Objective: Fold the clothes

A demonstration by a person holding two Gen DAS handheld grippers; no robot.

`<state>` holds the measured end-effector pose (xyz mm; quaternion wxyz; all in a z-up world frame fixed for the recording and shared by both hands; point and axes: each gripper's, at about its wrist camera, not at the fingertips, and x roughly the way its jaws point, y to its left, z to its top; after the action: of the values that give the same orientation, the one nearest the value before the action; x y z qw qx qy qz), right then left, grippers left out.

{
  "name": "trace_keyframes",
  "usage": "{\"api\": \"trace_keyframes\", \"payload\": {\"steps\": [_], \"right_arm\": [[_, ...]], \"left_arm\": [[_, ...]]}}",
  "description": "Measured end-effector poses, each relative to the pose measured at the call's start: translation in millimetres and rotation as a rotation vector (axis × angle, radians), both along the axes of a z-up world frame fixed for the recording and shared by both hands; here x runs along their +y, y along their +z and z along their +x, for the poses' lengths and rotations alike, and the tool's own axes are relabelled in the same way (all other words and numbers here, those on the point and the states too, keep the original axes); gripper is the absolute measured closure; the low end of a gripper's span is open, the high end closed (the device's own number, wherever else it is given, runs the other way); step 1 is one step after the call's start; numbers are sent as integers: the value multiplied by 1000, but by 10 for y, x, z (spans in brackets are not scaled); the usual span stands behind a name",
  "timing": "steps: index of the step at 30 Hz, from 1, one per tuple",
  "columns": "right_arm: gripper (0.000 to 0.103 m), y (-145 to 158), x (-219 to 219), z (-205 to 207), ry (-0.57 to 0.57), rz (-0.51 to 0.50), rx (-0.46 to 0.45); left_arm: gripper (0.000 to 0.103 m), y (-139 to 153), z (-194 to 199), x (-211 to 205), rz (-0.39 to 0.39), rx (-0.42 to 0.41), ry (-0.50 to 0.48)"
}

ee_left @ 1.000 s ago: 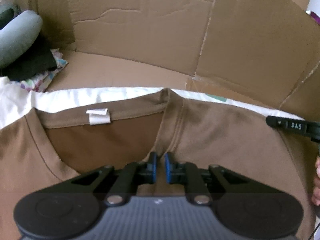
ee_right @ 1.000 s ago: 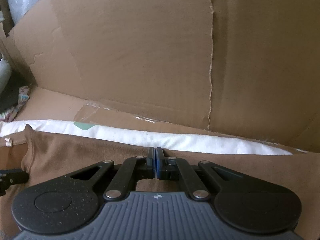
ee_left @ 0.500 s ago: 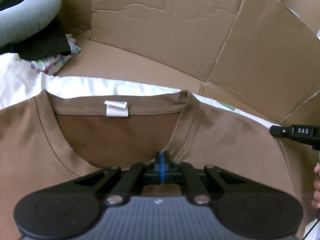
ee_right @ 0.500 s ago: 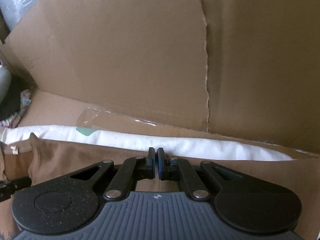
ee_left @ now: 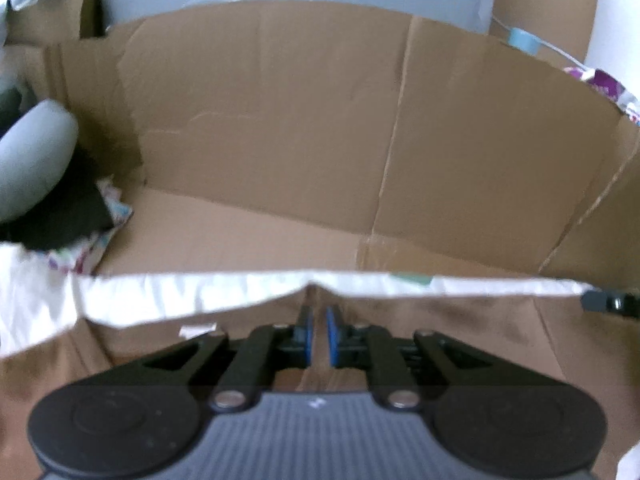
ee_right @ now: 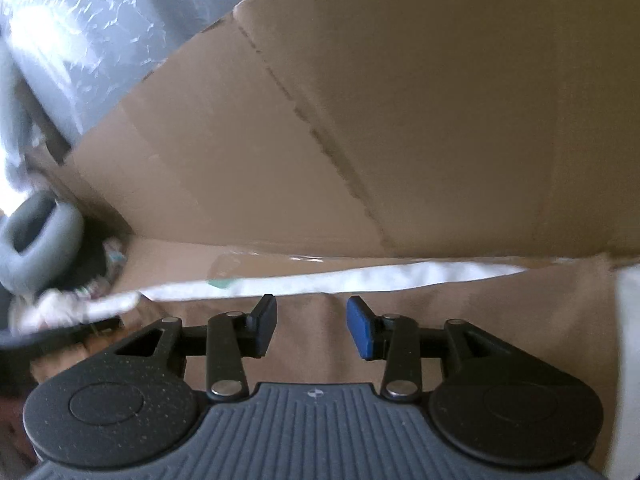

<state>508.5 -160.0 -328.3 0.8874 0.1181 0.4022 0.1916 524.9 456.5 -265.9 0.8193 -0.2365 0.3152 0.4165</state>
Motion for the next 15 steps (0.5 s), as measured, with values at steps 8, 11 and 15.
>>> {"api": "trace_keyframes", "payload": {"steps": [8,11,15], "right_arm": [[58,-192,-398,100,-131,-116,-1],[65,-274,-492,144,-145,-167,7],[76,-367,-542,200,-149,-193,17]], "left_arm": [[93,-285,281,124,-29,60,-51],[92,-430,332,198,-47,113,-67],[92,-505,364,227,-40,130,-90]]}}
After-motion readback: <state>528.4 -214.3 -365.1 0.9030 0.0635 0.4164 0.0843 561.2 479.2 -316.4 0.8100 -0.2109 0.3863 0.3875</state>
